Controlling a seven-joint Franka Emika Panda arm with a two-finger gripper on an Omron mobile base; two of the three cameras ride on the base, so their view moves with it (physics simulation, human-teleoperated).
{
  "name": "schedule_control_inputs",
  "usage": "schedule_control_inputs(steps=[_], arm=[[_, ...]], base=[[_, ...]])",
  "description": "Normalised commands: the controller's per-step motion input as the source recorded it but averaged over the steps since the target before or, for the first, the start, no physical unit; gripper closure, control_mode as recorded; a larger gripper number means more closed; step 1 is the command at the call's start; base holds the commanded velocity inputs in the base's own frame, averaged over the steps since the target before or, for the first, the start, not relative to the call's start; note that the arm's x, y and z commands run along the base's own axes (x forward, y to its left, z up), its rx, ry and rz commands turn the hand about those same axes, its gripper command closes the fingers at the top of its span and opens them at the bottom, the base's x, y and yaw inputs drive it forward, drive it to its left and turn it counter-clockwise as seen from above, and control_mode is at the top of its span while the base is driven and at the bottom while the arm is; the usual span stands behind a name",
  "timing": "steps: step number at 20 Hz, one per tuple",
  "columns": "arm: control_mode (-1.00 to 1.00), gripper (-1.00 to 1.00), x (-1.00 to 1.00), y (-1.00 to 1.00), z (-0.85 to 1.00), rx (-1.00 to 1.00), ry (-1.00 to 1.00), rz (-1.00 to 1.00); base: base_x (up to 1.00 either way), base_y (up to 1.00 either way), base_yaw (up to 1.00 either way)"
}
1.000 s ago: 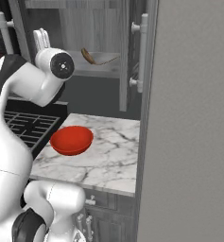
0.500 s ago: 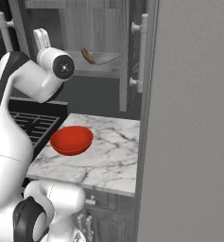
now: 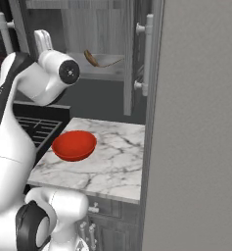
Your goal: Open the cabinet and move the ladle to the pot. Then close the cabinet.
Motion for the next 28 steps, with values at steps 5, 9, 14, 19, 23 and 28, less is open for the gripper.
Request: schedule_control_inputs(steps=[5, 9, 14, 19, 23, 28], arm=[[-1.00, -1.00, 0.00, 0.24, 0.00, 0.14, 0.00, 0.15], [-1.00, -1.00, 0.00, 0.48, 0.00, 0.11, 0.00, 0.17], [-1.00, -1.00, -0.61, 0.65, 0.00, 0.12, 0.00, 0.18], [-1.00, -1.00, -0.76, 1.00, -0.01, 0.03, -0.01, 0.15], [-1.00, -1.00, 0.02, 1.00, -0.01, -0.01, -0.08, 0.00], [-1.00, -1.00, 0.16, 0.67, 0.04, 0.00, -0.02, 0.00]], base=[[0.00, 0.00, 0.00], [0.00, 0.00, 0.00], [0.00, 0.00, 0.00], [0.00, 0.00, 0.00], [0.00, 0.00, 0.00], [0.00, 0.00, 0.00]])
